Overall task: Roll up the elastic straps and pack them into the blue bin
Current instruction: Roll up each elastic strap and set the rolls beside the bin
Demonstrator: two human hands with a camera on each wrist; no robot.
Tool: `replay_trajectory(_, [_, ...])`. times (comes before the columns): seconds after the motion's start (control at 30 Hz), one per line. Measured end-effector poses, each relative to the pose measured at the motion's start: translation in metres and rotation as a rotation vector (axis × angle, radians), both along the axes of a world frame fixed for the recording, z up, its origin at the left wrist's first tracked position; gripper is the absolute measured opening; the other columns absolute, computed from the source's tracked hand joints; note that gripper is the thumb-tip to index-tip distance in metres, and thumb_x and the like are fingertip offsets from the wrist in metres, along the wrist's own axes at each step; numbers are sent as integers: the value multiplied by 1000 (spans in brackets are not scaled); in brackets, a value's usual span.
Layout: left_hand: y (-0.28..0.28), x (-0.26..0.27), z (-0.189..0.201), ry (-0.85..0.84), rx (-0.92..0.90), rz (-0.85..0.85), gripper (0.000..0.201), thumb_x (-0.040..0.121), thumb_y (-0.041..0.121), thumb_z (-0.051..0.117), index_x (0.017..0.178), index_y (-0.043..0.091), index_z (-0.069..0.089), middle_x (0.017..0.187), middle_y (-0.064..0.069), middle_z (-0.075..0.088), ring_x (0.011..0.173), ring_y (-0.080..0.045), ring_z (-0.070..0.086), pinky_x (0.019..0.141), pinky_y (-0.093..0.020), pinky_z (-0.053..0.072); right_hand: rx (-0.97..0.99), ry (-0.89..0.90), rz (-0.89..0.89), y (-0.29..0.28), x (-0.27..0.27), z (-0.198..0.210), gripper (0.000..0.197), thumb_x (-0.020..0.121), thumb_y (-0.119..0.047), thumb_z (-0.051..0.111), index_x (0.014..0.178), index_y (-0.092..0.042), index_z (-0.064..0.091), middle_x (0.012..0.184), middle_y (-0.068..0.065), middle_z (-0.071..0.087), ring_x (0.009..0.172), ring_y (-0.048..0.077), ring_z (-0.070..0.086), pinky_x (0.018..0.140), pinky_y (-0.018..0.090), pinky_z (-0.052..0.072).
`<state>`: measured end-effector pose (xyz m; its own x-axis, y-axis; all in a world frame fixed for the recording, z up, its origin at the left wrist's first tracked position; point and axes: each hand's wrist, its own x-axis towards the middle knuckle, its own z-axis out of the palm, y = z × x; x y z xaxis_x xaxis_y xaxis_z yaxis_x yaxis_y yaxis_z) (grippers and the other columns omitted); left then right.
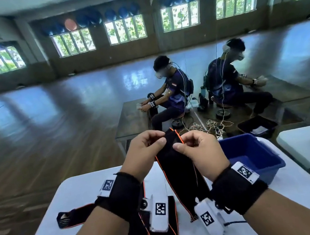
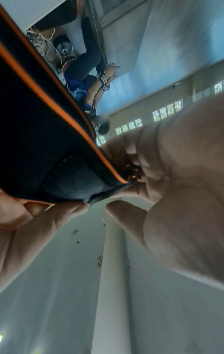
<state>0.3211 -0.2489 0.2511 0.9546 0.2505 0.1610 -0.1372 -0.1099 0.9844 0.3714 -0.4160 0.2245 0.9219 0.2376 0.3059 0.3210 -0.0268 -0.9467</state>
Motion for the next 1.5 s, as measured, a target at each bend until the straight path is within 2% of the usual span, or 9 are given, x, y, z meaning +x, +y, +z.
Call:
replay_trajectory(0.13, [-5, 8, 3, 2, -3, -40, 21, 78, 13, 66, 99, 15, 69, 91, -9, 71, 82, -22, 66, 74, -42, 54, 33, -19, -101, -3, 7, -1, 28, 73, -21, 83, 90, -31, 64, 80, -3, 66, 65, 15, 61, 71, 40, 57])
replay_trajectory(0.37, [1, 21, 12, -11, 6, -126, 26, 94, -11, 53, 108, 6, 68, 79, 5, 70, 70, -8, 66, 60, -23, 56, -101, -239, -189, 4, 9, 8, 17, 79, -20, 81, 92, -25, 72, 92, -12, 66, 78, 3, 64, 73, 12, 47])
replay_trajectory(0.57, [9, 24, 12, 33, 14, -199, 32, 90, -10, 51, 102, 13, 70, 84, 0, 69, 70, -9, 65, 57, -20, 50, -83, -213, -157, 7, 13, 8, 16, 78, -19, 82, 87, -25, 70, 89, -11, 64, 70, 12, 60, 68, 19, 50])
replay_trajectory(0.7, [7, 24, 7, 45, -1, -203, 32, 73, 4, 55, 95, 17, 74, 89, -6, 70, 84, -19, 64, 71, -26, 51, -86, -147, -37, 6, 14, 5, 16, 81, -15, 79, 91, -21, 67, 84, -5, 67, 75, 7, 61, 70, 16, 49])
replay_trajectory(0.87, [-2, 16, -5, -6, -97, -149, 39, 85, 4, 61, 122, 17, 56, 97, -6, 67, 84, -16, 65, 69, -22, 51, -10, -104, -53, -1, 15, 3, 16, 84, -12, 76, 88, -23, 66, 81, -1, 68, 75, 11, 64, 72, 39, 57])
replay_trajectory(1.07, [-13, -12, -35, -9, -18, -65, 43, 86, 6, 68, 120, 23, 48, 93, -22, 68, 80, -24, 66, 81, -50, 57, 114, -7, -101, -14, 7, 0, 9, 87, -11, 73, 91, -15, 66, 85, 3, 70, 74, 12, 65, 73, 38, 57])
replay_trajectory(1.2, [-18, -27, -35, -15, -49, 26, 30, 91, -8, 62, 109, 12, 50, 88, -30, 68, 71, -29, 66, 66, -46, 60, 60, 166, 122, -29, -11, -2, 29, 88, -6, 72, 114, -17, 64, 102, 8, 73, 81, 18, 73, 69, 31, 58])
replay_trajectory(1.37, [-16, -52, -26, -23, -10, 23, 23, 87, -6, 71, 104, 8, 63, 75, -12, 71, 67, -20, 67, 55, -36, 57, -11, 269, 190, -46, -28, -7, 48, 82, 7, 72, 123, -16, 64, 114, 10, 68, 88, 34, 74, 78, 53, 59])
replay_trajectory(1.5, [-15, -52, -33, 34, 24, 8, 20, 84, -6, 73, 97, 8, 66, 71, -6, 69, 62, -14, 64, 48, -30, 54, -101, 276, 208, -44, -34, -16, 46, 84, 9, 68, 124, -14, 62, 104, 3, 69, 72, 19, 73, 66, 34, 60])
